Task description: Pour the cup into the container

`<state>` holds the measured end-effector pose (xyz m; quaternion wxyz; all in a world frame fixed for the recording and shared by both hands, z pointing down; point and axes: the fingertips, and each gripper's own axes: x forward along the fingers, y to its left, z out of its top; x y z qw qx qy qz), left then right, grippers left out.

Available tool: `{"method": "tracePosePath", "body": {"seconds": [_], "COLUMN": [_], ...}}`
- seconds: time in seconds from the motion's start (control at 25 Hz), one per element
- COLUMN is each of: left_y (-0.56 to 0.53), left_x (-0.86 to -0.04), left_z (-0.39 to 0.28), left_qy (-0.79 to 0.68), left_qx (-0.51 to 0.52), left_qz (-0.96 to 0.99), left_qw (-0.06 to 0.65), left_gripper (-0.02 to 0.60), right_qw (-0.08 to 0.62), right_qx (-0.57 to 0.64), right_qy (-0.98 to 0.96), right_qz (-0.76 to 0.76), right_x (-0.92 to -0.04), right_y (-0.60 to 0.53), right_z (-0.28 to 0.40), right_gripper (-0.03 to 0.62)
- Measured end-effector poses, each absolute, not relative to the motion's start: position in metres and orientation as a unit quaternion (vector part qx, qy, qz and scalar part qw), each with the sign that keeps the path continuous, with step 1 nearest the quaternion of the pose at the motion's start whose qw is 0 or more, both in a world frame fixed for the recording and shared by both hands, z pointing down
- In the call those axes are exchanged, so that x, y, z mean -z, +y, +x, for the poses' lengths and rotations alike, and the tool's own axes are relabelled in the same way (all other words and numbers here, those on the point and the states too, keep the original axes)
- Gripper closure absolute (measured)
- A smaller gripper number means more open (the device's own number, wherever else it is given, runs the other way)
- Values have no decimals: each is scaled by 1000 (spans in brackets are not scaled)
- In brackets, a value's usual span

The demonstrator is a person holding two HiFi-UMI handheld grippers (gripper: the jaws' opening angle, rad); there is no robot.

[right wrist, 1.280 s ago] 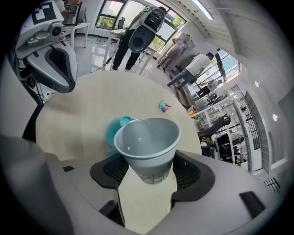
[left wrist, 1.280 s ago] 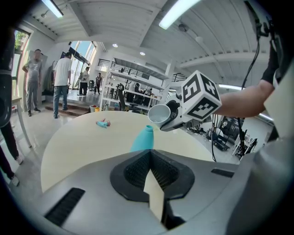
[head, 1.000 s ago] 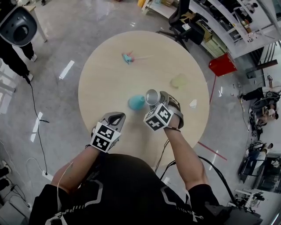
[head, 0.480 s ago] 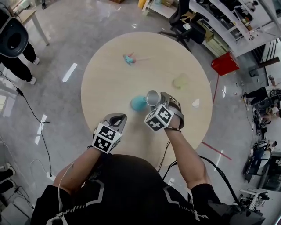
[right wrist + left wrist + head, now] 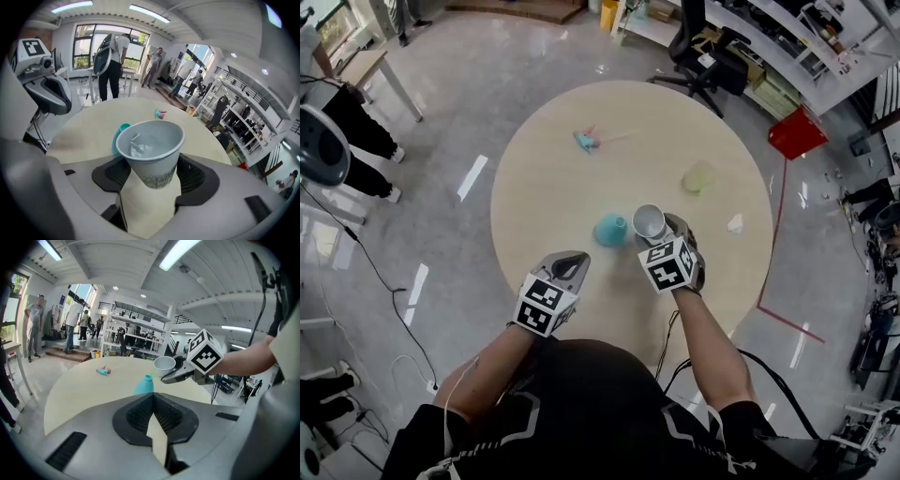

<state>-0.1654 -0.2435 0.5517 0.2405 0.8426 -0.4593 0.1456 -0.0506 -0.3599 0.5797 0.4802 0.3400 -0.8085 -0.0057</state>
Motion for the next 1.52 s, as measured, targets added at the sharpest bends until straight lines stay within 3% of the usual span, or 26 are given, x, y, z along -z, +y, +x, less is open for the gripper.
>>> {"method": "tracePosePath", "body": {"seconds": [0.6,1.52], "left_y": [-253,-253], "left_x": [-541,-576], "left_z": [-124,-96], "left_qy": [-451,-432], "left_qx": [-129,-189], "left_qz": [850,841], "left_qw": [242,264], "left_gripper": [580,581], "right_qw": [344,287], "right_qx": [-94,-175], "right_qy": [-851,-848], "right_qz": [385,411], "right_x": [-582,-669], "right_y": [-355,-351], "right_z": [2,49], "right_gripper": [287,286]}}
